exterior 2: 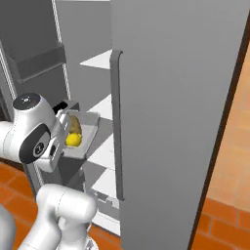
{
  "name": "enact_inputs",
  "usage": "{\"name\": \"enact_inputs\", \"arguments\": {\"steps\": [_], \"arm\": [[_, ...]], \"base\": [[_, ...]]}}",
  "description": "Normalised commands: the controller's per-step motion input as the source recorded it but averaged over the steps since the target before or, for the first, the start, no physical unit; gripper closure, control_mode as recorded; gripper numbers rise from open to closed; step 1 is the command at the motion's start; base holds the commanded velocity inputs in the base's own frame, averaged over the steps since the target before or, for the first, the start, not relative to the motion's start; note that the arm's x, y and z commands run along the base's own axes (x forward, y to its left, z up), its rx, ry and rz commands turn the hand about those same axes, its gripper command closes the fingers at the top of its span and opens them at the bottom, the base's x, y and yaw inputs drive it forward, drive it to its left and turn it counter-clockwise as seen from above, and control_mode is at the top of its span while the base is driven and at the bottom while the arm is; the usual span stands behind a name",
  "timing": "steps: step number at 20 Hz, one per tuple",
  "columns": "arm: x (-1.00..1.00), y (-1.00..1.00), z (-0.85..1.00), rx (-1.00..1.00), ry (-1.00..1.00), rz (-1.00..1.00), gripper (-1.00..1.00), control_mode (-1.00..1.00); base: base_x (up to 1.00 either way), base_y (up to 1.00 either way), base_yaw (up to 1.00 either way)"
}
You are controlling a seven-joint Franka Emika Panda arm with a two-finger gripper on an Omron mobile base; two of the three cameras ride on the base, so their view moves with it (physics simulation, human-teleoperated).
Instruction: Take the meat container that has the shrimp and place it on the second highest rack of the freezer. Then take the vegetable container that has the potato and lemon and place it on the highest rack of the freezer.
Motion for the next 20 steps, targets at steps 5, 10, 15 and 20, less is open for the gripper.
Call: {"name": "enact_inputs", "arguments": {"steps": [5,10,15,20], "arm": [[0.00,0.00,0.00,0.00,0.00,0.00,1.00,1.00],[0.00,0.00,0.00,0.00,0.00,0.00,1.00,1.00],[0.00,0.00,0.00,0.00,0.00,0.00,1.00,1.00],[0.00,0.00,0.00,0.00,0.00,0.00,1.00,1.00]], "base": [[0.52,-0.34,0.20],[0.31,0.01,0.22],[0.05,0.01,0.23],[0.32,0.00,0.17]]}}
